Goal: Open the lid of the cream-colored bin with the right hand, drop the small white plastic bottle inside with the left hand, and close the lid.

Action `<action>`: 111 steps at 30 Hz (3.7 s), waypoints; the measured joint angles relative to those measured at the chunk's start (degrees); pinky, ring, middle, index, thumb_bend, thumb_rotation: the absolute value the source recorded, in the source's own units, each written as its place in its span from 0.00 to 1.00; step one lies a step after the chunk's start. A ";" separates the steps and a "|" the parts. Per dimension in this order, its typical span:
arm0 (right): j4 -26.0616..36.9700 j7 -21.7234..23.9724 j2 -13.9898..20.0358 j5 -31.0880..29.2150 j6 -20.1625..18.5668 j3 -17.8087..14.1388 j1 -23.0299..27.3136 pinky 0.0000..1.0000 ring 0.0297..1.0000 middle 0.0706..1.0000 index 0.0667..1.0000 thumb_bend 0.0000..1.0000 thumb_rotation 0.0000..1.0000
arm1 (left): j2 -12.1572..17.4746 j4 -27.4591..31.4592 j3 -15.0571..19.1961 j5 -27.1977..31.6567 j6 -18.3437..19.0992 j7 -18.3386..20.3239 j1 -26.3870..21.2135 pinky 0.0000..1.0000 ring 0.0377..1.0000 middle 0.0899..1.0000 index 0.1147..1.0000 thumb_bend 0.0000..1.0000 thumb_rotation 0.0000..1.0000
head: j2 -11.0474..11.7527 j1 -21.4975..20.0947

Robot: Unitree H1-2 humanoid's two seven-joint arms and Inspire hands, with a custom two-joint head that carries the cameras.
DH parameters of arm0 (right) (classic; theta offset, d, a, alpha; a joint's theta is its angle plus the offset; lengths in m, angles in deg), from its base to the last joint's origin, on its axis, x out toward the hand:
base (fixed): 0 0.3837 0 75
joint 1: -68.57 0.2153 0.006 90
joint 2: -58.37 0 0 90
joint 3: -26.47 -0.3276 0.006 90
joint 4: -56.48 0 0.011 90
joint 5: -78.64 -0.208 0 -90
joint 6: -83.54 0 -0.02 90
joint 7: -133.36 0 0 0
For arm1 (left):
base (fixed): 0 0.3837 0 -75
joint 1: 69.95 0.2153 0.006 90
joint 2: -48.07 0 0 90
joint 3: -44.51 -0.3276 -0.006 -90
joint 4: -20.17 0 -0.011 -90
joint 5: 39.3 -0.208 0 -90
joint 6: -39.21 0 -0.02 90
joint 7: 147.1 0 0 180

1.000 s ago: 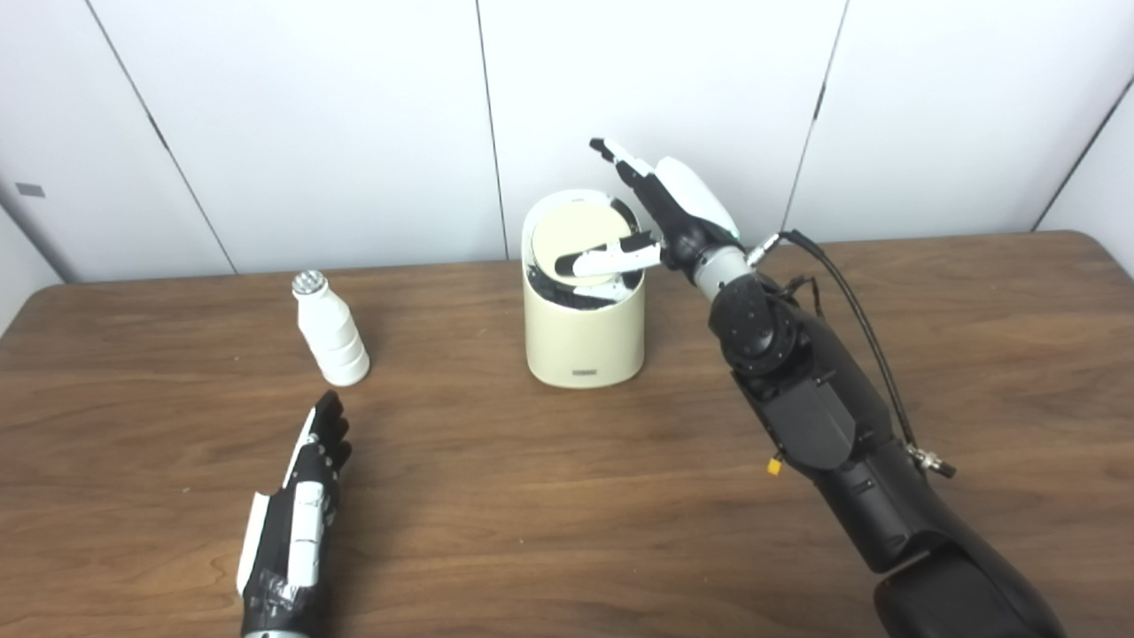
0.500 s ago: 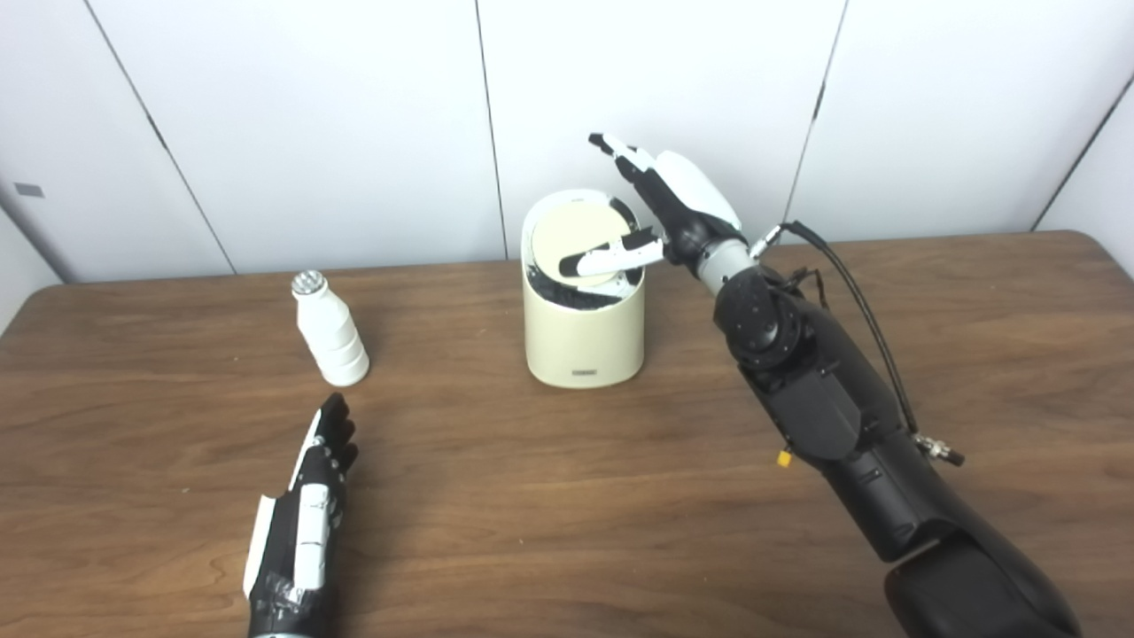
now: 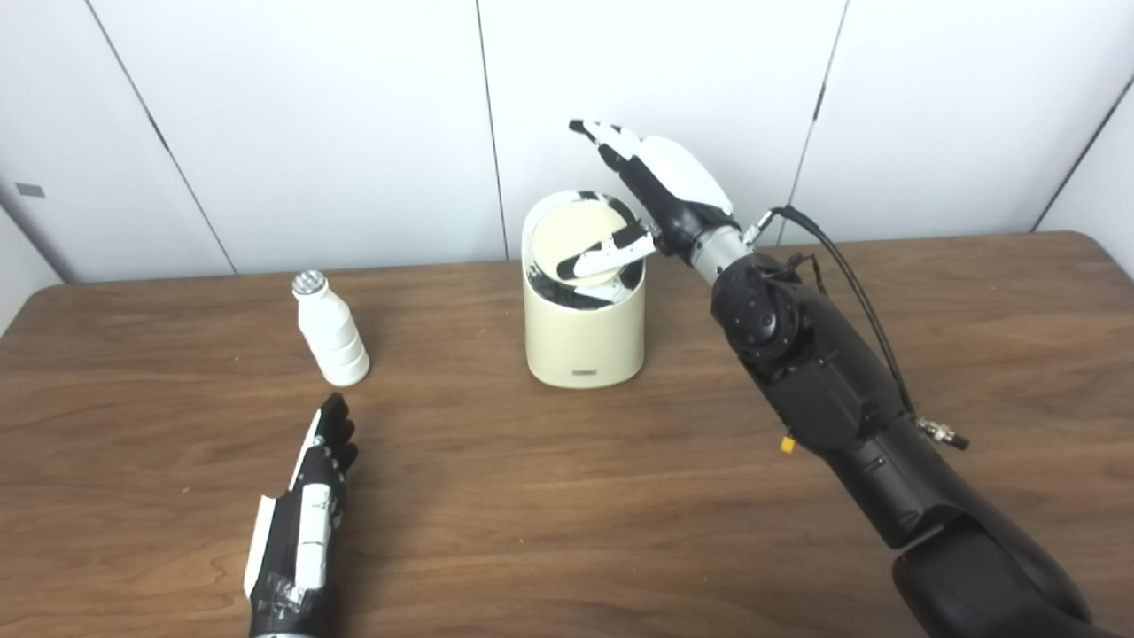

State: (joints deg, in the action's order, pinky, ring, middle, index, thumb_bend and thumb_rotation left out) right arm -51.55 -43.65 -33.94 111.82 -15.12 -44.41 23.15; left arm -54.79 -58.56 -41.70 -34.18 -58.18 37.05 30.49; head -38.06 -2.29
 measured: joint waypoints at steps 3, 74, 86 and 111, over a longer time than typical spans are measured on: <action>0.00 0.17 0.01 0.06 -0.27 0.06 -0.02 1.00 1.00 0.97 0.96 0.97 0.28 | -0.11 0.10 0.00 -0.09 0.01 -0.16 0.03 1.00 1.00 1.00 1.00 0.64 0.96 | 0.00 0.00; 17.94 4.41 0.55 -15.48 -11.78 -12.85 -13.18 0.87 0.94 0.92 0.92 0.90 0.52 | -0.42 0.62 -0.86 0.01 1.50 -1.55 0.29 1.00 1.00 1.00 1.00 0.63 0.96 | -0.97 0.53; 13.52 3.89 -0.25 -13.59 -9.67 -10.05 -8.39 0.87 0.94 0.94 0.94 0.93 0.42 | -0.61 0.57 -1.00 -0.29 1.51 -1.83 0.27 1.00 1.00 1.00 1.00 0.65 0.96 | -0.35 0.97; 0.31 -0.84 -1.21 -3.33 0.26 -2.62 -2.35 0.98 0.96 0.93 0.94 0.94 0.33 | -0.77 0.63 -1.38 -1.85 1.49 -1.94 0.30 1.00 1.00 1.00 1.00 0.64 0.96 | -0.70 1.41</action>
State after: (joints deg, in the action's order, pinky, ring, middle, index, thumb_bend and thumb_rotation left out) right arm -51.24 -44.48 -35.15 108.49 -14.86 -47.03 20.80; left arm -55.56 -57.93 -43.08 -36.03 -56.70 35.11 30.79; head -38.76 -0.88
